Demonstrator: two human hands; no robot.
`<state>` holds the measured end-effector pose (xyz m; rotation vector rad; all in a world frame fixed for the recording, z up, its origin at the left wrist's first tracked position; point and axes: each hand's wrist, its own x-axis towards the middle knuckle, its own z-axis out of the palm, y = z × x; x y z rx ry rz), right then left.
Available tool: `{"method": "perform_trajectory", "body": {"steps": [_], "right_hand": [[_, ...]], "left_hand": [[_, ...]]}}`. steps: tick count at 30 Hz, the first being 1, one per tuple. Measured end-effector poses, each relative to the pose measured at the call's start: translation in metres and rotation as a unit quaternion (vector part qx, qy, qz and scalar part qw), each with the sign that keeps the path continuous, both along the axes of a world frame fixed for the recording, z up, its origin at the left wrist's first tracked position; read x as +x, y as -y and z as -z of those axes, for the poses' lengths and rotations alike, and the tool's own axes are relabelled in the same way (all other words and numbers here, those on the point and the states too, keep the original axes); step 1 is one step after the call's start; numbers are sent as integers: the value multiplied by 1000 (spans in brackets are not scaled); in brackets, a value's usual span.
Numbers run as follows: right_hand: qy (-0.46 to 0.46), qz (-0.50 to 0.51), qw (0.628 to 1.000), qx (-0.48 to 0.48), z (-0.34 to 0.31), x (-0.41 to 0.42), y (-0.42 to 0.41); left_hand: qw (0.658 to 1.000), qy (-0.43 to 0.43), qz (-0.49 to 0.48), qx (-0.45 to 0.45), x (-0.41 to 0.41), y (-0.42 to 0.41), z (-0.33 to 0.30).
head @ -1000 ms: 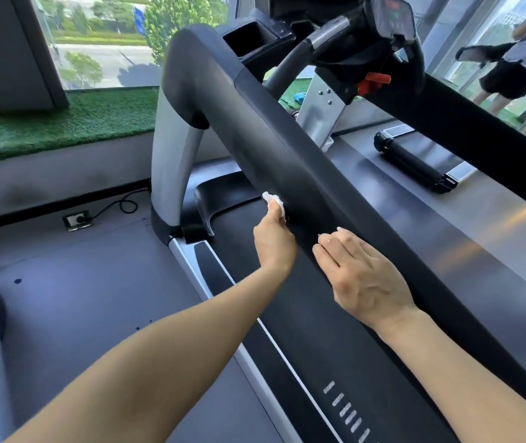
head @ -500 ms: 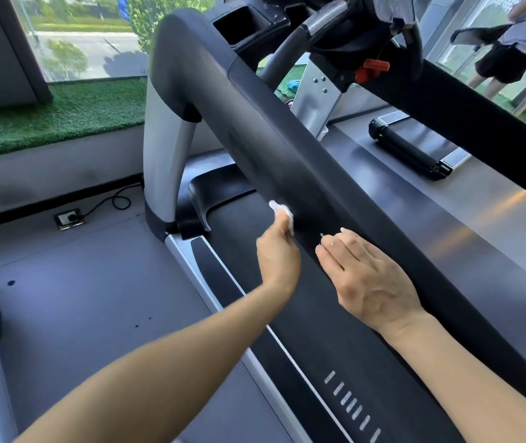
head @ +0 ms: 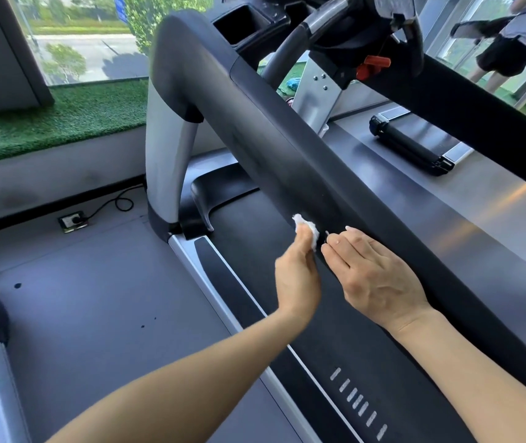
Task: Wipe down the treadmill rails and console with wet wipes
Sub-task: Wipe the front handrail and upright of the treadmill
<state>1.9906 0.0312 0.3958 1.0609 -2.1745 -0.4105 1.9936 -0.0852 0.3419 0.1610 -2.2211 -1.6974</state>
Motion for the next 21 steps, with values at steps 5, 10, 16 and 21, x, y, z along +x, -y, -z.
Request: {"method": "perform_trajectory", "body": {"steps": [5, 10, 16, 21], "right_hand": [[-3, 5, 1000, 12, 1, 0, -2], [0, 0, 1000, 13, 2, -1, -2], [9, -4, 1000, 10, 2, 0, -1], [7, -10, 1000, 17, 2, -1, -2]], "left_hand": [[997, 34, -64, -12, -47, 26, -10], [995, 66, -75, 14, -54, 29, -12], [999, 33, -12, 9, -8, 2, 4], [992, 80, -91, -13, -84, 52, -20]]}}
